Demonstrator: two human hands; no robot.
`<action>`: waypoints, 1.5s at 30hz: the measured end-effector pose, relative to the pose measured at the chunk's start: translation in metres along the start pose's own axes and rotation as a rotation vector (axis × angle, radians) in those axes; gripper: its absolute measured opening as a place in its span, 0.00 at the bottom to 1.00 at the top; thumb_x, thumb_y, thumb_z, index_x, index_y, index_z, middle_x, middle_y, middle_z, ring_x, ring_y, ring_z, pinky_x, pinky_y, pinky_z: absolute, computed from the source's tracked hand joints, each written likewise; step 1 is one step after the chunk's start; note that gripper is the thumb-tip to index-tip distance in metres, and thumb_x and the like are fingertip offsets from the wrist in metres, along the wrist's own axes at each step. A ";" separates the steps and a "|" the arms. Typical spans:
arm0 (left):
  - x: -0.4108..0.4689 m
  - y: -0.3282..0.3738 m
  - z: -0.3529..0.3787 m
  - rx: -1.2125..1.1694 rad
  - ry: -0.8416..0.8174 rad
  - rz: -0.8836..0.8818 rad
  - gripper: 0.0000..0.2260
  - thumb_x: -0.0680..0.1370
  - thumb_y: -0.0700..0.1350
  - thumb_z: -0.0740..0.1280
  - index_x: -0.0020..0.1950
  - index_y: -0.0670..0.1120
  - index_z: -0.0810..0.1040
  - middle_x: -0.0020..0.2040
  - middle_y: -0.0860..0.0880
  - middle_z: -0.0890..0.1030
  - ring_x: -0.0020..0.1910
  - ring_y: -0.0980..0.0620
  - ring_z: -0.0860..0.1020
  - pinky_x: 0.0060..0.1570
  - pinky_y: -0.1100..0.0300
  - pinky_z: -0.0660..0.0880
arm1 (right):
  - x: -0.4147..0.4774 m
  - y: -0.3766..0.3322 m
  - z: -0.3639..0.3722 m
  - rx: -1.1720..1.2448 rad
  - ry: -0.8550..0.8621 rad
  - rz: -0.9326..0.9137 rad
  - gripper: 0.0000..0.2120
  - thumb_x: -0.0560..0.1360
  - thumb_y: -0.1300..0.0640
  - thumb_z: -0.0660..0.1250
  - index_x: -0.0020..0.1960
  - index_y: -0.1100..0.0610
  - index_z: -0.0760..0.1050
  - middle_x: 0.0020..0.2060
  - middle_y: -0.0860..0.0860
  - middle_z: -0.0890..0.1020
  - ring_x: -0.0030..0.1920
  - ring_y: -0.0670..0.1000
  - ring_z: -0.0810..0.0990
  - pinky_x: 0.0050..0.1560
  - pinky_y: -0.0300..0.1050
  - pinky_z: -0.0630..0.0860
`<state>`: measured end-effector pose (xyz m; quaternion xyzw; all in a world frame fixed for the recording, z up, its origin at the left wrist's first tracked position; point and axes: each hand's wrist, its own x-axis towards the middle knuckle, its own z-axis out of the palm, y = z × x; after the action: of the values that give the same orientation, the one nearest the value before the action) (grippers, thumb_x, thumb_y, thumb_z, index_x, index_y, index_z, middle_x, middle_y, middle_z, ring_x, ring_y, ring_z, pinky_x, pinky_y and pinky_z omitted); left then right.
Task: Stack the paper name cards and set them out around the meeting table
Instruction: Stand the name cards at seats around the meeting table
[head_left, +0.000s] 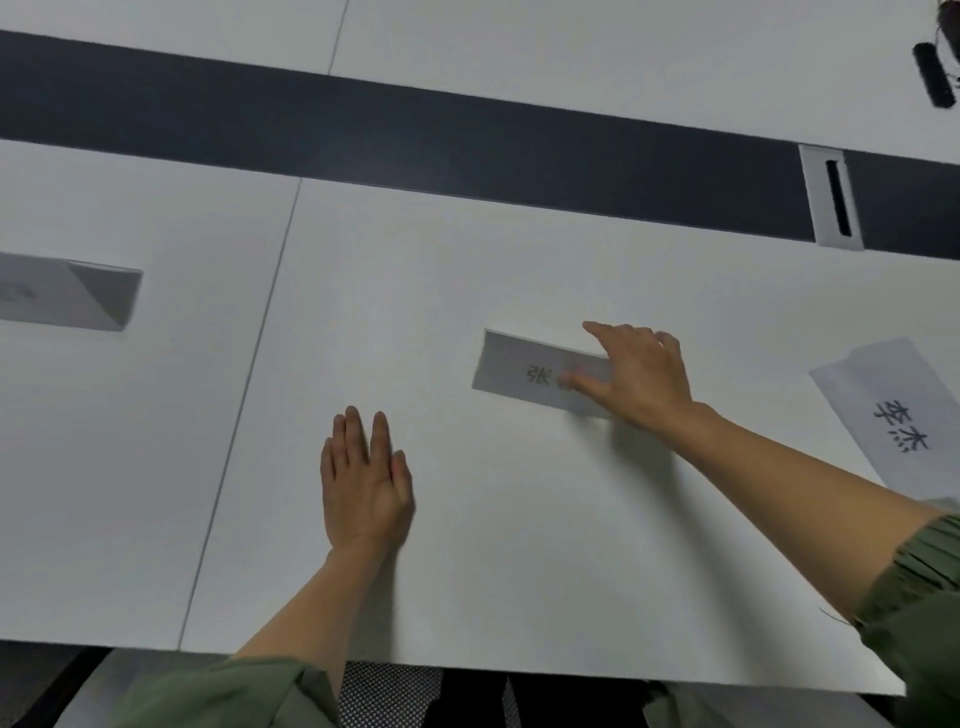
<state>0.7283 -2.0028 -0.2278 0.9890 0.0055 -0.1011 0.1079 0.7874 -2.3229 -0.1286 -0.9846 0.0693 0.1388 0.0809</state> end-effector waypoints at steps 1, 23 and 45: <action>0.001 0.001 0.000 0.004 0.001 0.000 0.26 0.81 0.52 0.48 0.78 0.45 0.57 0.79 0.41 0.54 0.79 0.44 0.49 0.76 0.48 0.48 | 0.002 0.000 0.000 0.009 -0.013 -0.003 0.33 0.73 0.31 0.61 0.73 0.47 0.67 0.64 0.51 0.77 0.65 0.56 0.73 0.66 0.54 0.64; 0.003 -0.003 0.002 0.002 -0.014 -0.001 0.26 0.81 0.53 0.48 0.77 0.45 0.61 0.78 0.41 0.57 0.78 0.44 0.53 0.75 0.50 0.48 | 0.059 -0.064 -0.001 -0.025 -0.085 -0.130 0.28 0.75 0.31 0.58 0.70 0.42 0.69 0.60 0.48 0.78 0.60 0.53 0.76 0.55 0.50 0.70; -0.017 0.098 -0.069 0.136 -0.442 0.257 0.16 0.81 0.49 0.58 0.68 0.48 0.70 0.63 0.46 0.77 0.62 0.46 0.74 0.56 0.54 0.71 | -0.150 0.135 -0.027 0.268 -0.110 0.402 0.18 0.77 0.44 0.64 0.64 0.51 0.75 0.56 0.50 0.82 0.57 0.53 0.79 0.56 0.49 0.75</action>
<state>0.7288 -2.0831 -0.1379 0.9405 -0.1505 -0.3002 0.0517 0.6300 -2.4426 -0.0788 -0.9225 0.2768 0.1951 0.1851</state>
